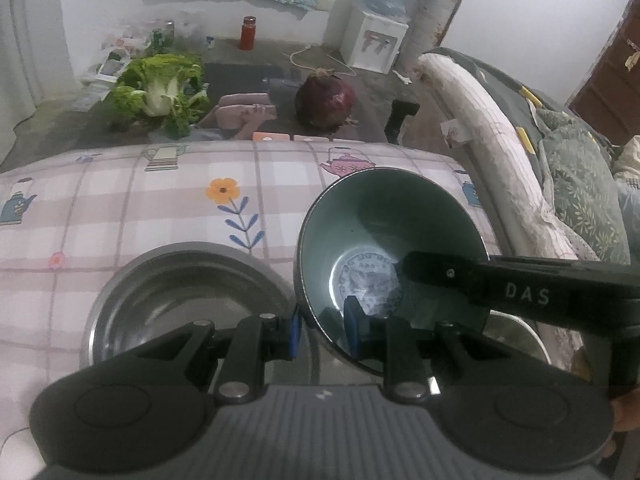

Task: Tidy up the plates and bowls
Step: 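Carry the green bowl with both tools over the large steel bowl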

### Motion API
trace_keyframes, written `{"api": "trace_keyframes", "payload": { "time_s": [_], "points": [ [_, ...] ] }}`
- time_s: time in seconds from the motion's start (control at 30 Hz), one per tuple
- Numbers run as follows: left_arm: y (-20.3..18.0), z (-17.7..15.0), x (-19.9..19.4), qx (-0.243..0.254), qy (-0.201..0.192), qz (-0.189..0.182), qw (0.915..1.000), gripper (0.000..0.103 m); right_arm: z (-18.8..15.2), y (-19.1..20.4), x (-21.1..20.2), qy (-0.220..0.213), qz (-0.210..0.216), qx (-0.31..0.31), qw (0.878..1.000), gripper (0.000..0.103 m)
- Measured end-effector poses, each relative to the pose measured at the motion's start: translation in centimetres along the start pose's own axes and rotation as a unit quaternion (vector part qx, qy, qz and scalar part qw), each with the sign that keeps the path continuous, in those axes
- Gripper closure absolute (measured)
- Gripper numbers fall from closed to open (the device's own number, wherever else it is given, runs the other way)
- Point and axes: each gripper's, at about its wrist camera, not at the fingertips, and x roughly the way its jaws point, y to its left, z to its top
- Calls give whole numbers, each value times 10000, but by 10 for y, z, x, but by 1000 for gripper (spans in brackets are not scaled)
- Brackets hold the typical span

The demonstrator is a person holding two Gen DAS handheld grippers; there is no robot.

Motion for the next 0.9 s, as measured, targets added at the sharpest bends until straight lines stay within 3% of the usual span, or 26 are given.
{"api": "trace_keyframes", "payload": {
  "time_s": [0.9],
  "points": [
    [60,-13,-41,-354,-191,220,9989,81,-2,73,17,188,215,-389,9988,88]
  ]
}}
